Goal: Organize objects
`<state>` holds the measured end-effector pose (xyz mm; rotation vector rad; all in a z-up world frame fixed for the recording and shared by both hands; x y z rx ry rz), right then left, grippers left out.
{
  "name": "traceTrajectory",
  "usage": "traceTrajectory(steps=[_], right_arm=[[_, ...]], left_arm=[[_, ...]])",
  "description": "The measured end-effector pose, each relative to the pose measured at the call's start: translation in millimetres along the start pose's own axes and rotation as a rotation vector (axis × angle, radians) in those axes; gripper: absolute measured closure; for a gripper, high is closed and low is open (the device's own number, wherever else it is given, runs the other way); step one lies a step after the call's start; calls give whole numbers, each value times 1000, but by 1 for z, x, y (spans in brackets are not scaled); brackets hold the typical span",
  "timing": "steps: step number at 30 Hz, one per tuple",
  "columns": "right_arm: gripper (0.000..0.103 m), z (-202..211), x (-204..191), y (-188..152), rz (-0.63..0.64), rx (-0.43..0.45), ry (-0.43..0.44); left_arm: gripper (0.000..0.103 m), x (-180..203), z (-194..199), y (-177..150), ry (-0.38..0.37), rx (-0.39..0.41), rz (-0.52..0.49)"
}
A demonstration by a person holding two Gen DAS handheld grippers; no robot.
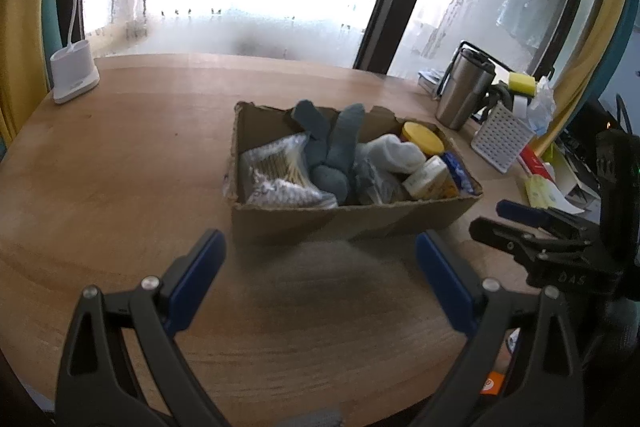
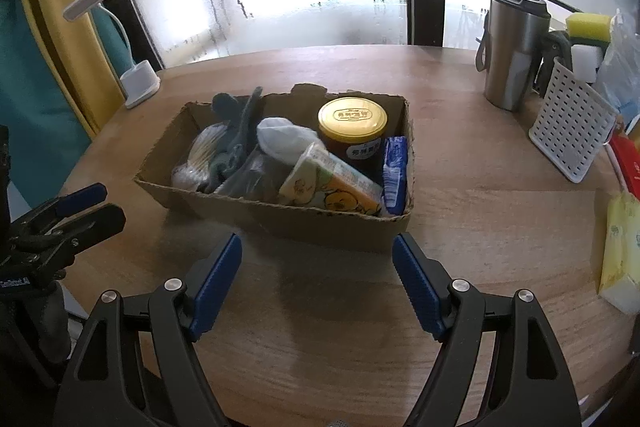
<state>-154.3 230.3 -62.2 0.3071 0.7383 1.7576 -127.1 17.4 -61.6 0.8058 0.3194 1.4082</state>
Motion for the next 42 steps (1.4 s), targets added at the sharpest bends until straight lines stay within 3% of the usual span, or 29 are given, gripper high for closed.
traceTrajectory(steps=[23,26,42], right_arm=[[22,29,-20,-17,52,51,-30],[15,34,-22,-19,66,61,-45],[15,61,-29,-25,60,112,-68]], left_arm=[[6,4,32,-18,34,12,1],[6,5,36,-20,40,5,-7],[6,3,56,-27,66,31,-2]])
Point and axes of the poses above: each gripper's, at about its wrist camera, not at the fingertips, and z roughly against the way its jaws point, x to its right, y to its top, the point moved 8 cm from there along -z, roughly the way its jaws point, and after that the axes turned 1 degree about -x, right-handed, at the moved point
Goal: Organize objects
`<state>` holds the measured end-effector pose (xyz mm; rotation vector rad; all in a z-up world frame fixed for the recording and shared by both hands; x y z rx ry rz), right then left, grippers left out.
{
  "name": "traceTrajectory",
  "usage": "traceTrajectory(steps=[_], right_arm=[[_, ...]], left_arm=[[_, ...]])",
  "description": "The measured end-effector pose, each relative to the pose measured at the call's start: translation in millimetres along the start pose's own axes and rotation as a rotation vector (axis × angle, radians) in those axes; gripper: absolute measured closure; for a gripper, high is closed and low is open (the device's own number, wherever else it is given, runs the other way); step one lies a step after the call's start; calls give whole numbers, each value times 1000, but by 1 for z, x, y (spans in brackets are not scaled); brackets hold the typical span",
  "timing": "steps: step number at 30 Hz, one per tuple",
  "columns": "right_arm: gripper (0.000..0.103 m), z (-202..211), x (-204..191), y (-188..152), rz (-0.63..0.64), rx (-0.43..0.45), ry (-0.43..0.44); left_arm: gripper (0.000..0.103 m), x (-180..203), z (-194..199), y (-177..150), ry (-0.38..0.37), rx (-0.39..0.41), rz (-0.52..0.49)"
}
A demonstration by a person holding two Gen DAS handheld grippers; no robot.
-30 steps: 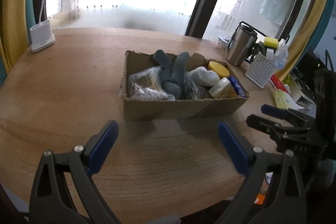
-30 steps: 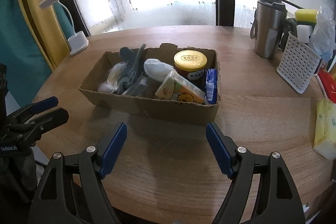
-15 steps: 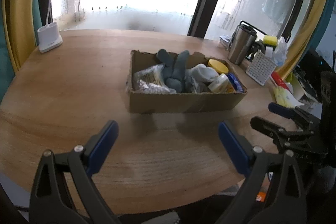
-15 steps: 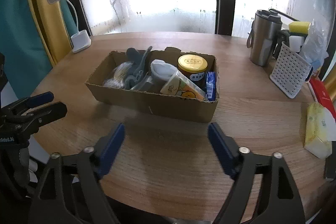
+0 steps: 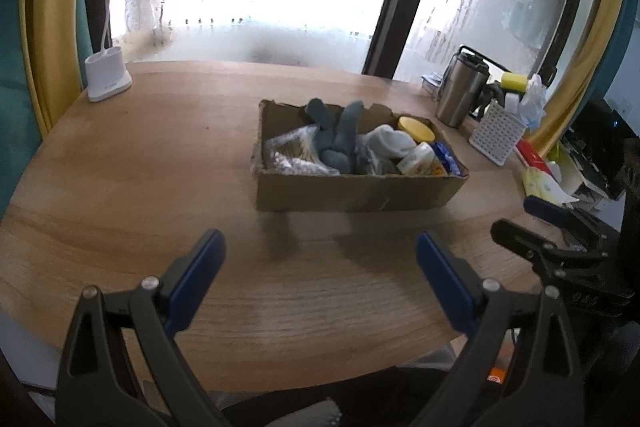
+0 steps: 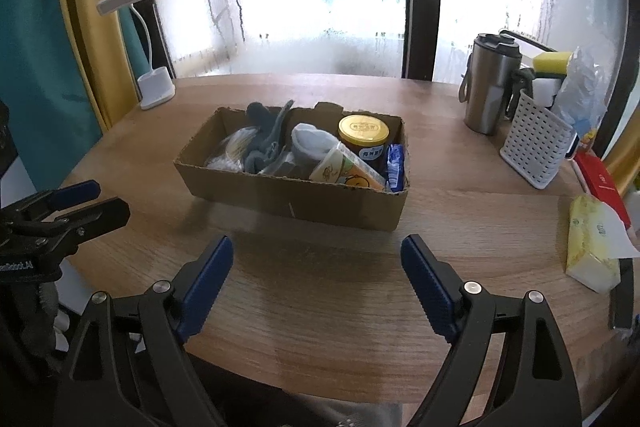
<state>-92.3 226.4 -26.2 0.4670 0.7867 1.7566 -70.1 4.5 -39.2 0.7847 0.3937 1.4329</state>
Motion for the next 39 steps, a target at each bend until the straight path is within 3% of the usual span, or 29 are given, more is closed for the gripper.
traceTrajectory(steps=[39], right_arm=[[15,3,-1,1,-2,0,8]], left_arm=[[6,5,4,-2,11,-1,-16]])
Point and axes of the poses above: each gripper's, at about its wrist camera, not at the fingertips, and z roughly against the way its jaws point, x to its right, y to its top, the point moved 8 cm from there along -z, roughly the way its jaws point, and after that the axes turned 1 degree about -x, right-handed, at the moved point
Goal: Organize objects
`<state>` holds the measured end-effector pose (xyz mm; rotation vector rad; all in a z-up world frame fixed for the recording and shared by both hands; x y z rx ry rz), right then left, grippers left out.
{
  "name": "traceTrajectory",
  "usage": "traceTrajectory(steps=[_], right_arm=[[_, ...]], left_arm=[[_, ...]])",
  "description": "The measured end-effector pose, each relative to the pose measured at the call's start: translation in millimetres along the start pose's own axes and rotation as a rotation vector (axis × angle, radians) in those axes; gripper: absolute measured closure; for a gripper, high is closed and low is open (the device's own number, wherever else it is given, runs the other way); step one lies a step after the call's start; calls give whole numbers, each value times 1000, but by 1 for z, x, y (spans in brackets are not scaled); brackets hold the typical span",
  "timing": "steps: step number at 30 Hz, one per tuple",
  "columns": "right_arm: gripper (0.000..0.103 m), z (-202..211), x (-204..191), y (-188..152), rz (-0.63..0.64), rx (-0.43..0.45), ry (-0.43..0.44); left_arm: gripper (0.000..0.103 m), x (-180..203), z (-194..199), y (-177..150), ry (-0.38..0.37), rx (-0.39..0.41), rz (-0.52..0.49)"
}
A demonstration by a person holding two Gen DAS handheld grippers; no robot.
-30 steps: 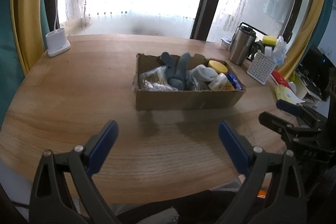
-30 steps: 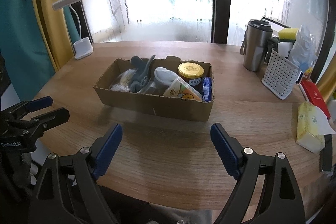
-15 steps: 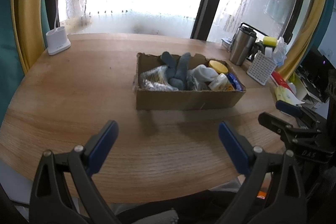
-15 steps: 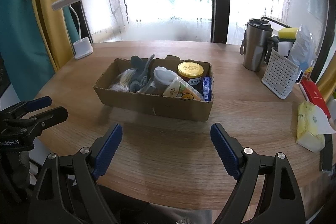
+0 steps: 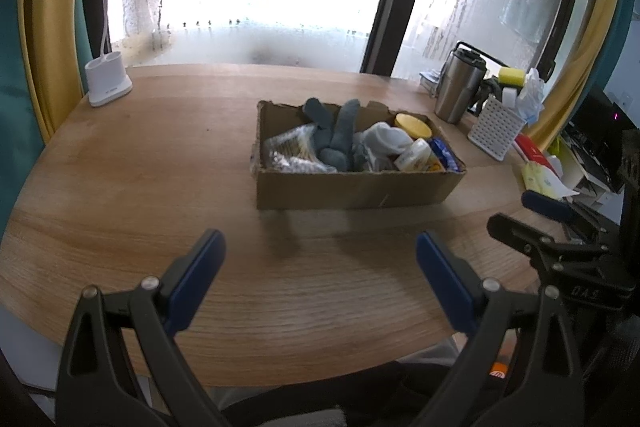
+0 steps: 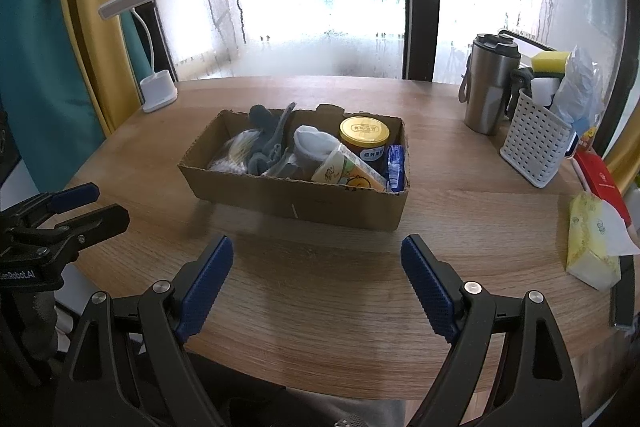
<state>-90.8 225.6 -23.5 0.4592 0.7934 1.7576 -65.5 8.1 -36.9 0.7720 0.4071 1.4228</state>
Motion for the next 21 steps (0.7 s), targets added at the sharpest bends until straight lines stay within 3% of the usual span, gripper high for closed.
traceTrajectory(steps=[21], right_arm=[[15,-2,0,-3,-2,-3,2]], left_arm=[[6,-3,-3,-2,5,-10,-6]])
Point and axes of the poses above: each gripper's, at about its wrist camera, not at the fingertips, and z roughly against the way its jaws point, x to its right, y to its top, the point moved 8 cm from there along -z, roughly the way its jaws point, and after that the axes turned 1 degree about -x, right-handed, at the moved point
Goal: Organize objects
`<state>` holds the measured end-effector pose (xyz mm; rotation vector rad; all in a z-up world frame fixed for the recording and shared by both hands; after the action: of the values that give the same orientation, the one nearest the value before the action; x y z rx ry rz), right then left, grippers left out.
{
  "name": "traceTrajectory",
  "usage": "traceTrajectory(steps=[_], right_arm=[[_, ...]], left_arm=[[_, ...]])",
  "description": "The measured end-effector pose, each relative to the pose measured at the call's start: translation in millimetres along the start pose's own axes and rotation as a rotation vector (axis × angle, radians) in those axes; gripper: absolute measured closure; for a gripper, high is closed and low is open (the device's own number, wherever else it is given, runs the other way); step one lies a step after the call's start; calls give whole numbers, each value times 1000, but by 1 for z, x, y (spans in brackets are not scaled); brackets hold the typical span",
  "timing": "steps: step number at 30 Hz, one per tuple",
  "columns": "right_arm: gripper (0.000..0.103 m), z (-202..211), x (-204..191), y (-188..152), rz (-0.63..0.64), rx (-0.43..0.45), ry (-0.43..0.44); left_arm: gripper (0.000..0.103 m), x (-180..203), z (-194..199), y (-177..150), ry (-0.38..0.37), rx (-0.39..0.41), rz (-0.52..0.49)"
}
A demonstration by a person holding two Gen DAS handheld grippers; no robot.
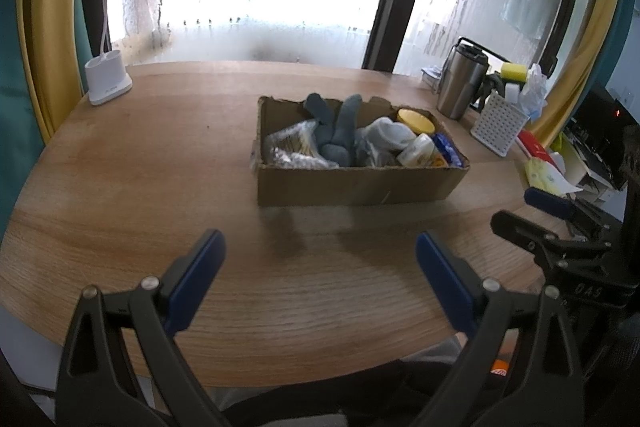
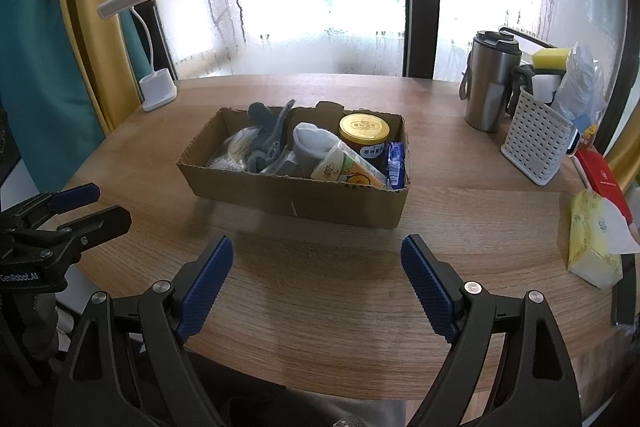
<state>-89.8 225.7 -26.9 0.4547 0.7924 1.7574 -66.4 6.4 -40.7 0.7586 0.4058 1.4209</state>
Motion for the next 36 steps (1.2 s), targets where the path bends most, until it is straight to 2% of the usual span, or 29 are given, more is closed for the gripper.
traceTrajectory(steps=[36], right_arm=[[15,-2,1,-2,-3,-2,3]], left_arm=[[6,-2,-3,-2,4,-16,18]])
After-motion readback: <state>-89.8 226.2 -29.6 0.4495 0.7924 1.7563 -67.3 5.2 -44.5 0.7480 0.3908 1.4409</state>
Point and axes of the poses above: each gripper's, at about its wrist camera, not at the fingertips, and z roughly against the way its jaws point, x to its right, y to its top, the point moved 8 cm from there along -z, roughly the way its jaws point, and after that the axes turned 1 degree about -x, right-handed, at the moved point
